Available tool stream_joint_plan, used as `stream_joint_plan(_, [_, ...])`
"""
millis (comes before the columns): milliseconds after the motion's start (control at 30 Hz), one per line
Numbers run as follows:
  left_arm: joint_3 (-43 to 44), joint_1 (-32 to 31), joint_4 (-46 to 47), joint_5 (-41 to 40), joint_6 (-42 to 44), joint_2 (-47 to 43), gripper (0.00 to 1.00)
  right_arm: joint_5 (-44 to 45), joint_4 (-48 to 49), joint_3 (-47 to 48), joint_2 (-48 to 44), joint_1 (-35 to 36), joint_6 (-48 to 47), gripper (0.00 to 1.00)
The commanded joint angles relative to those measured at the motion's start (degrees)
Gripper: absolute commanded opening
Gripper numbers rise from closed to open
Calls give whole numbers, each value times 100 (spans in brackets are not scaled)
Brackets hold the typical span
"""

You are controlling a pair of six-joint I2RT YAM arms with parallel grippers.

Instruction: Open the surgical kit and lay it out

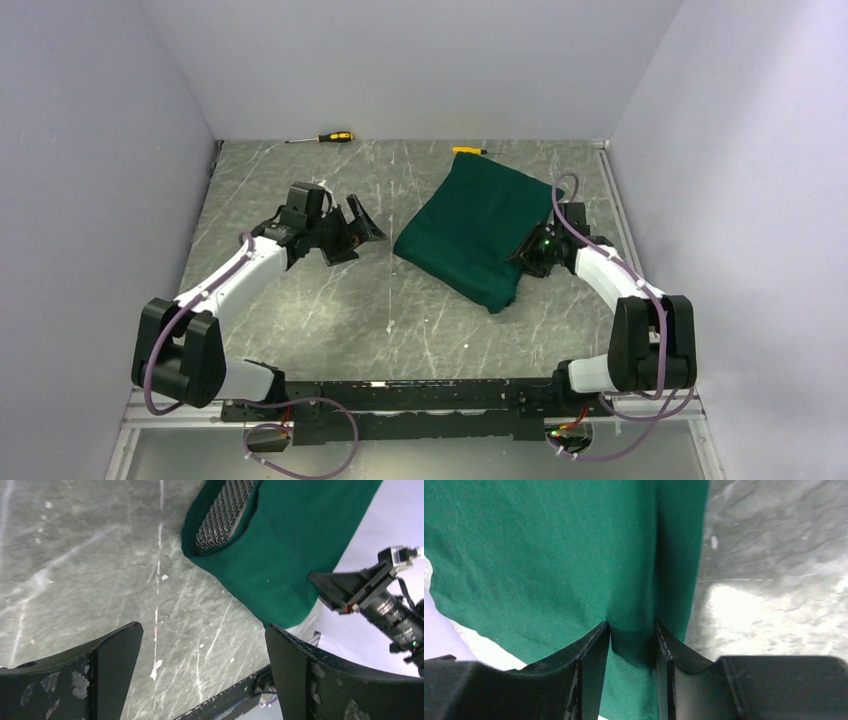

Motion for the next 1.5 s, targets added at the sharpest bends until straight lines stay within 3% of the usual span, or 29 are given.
stream_joint_plan(0, [424,-4,-525,-937,131,-100,99,-70,748,-372,-134,371,576,38])
stream_joint_plan(233, [580,-4,-1103,-1699,416,-244,99,372,2205,-1103,-449,1284,2421,20])
stream_joint_plan(400, [572,-4,-1107,-1843,425,-221,99,1206,2531,-710,-22,2238,3261,18])
stream_joint_plan(567, [518,-4,-628,-1297,448,5,99,2158,1867,6,413,2765,3480,24])
stream_joint_plan(633, [477,-4,-359,-950,408,132,99,2359,1554,86,342,2768,3450,38])
stream_joint_plan(733, [429,-4,59,-534,224,372,99,2812,893,217,17,2758,3095,63])
stream_joint_plan(833, [525,-10,453,-157,102,770,99,3080,296,317,-468,2742,2522,75])
stream_joint_plan(1000, [996,-169,678,20,-142,1581,96,3183,-410,353,-1163,2680,1808,77])
stream_joint_plan(1133, [1120,-419,1098,98,-323,1990,92,3322,-172,661,-1399,2203,669,76])
stream_joint_plan(1300, [1058,-732,1248,-327,-395,2071,91,2540,7,1810,-269,958,-983,77])
stream_joint_plan(1467, [780,-812,1297,-723,-603,1951,91,1636,-318,3172,1375,429,-2646,77])
